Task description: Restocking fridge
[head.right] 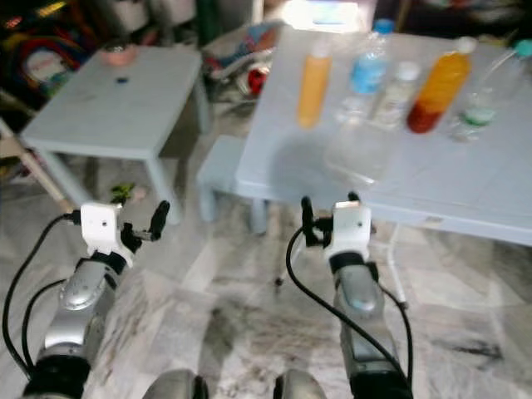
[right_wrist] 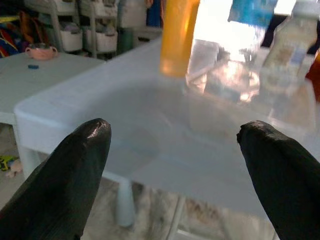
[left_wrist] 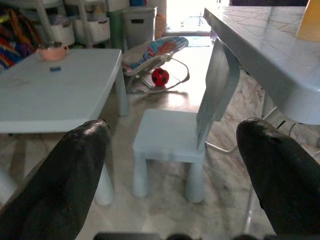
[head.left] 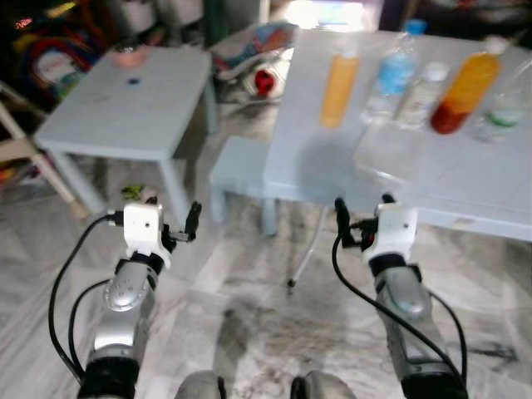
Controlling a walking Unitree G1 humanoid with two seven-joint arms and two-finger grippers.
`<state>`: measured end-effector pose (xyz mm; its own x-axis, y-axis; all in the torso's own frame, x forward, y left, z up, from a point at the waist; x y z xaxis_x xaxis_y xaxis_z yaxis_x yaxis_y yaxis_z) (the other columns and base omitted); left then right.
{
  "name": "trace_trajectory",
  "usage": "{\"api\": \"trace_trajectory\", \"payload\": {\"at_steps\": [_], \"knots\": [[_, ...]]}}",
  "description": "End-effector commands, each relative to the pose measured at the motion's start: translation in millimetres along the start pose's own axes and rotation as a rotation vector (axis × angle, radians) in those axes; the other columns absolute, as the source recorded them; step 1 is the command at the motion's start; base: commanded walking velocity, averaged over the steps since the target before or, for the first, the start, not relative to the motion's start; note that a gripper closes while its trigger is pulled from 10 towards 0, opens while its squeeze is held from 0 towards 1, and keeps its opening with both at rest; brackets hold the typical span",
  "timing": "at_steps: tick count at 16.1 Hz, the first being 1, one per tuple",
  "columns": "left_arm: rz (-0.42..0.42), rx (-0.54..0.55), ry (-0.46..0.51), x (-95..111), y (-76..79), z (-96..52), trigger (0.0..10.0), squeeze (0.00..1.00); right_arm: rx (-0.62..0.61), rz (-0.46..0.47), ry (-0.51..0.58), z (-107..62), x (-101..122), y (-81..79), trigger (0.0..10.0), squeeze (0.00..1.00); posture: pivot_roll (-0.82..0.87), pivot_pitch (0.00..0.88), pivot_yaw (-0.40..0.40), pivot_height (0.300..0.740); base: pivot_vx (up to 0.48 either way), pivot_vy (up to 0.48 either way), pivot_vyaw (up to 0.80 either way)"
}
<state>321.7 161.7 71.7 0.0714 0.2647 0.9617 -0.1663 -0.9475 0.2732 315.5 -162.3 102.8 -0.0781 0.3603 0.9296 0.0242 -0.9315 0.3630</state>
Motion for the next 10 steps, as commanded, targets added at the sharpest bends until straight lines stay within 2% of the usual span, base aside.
{"api": "trace_trajectory", "payload": {"at_steps": [1,3,5,7,8,10], "knots": [[-0.022,-0.042,0.009,4,13.9,1.5,10.0,0.00,-0.021,-0.010,0.010,-2.9,4,6.6,10.0,0.00,-0.05,0.066,0.031,0.740,0.000,0.000,-0.80],[-0.059,-0.097,0.012,6,26.7,1.7,10.0,0.00,-0.036,-0.003,0.016,-5.1,6,10.6,10.0,0.00,-0.05,0.059,0.026,0.740,0.000,0.000,-0.80],[-0.053,-0.094,0.015,9,22.9,7.3,10.0,0.00,-0.049,-0.015,0.031,-4.4,10,15.6,10.0,0.00,-0.06,0.053,0.025,0.740,0.000,0.000,-0.80],[-0.047,-0.092,0.019,13,20.2,9.3,10.0,0.00,-0.064,-0.020,0.031,-3.5,10,20.9,10.0,0.00,-0.06,0.050,0.024,0.740,0.283,0.000,-0.80],[-0.044,-0.093,0.019,13,20.2,9.3,10.0,0.00,-0.068,-0.019,0.031,-3.4,11,22.0,10.0,0.00,-0.06,0.049,0.022,0.740,0.326,0.000,-0.48],[-0.044,-0.096,0.018,14,21.0,9.5,10.0,0.00,-0.064,-0.023,0.040,-2.2,14,20.6,10.0,0.00,-0.06,0.047,0.019,0.740,0.388,0.000,0.00]]}}
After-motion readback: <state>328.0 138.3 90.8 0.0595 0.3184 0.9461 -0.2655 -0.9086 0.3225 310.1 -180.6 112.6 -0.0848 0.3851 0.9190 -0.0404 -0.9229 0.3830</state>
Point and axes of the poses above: a point about 5 cm out from each wrist's last joint towards the gripper, its own z axis pointing out of the wrist towards the gripper, its own x axis along the axis of the wrist's last joint, y = z × x, the point moved 5 cm from there along z, pointing out of the wrist towards the gripper, and after that the axes turned 15 degrees about -z, right-handed, at the moved point
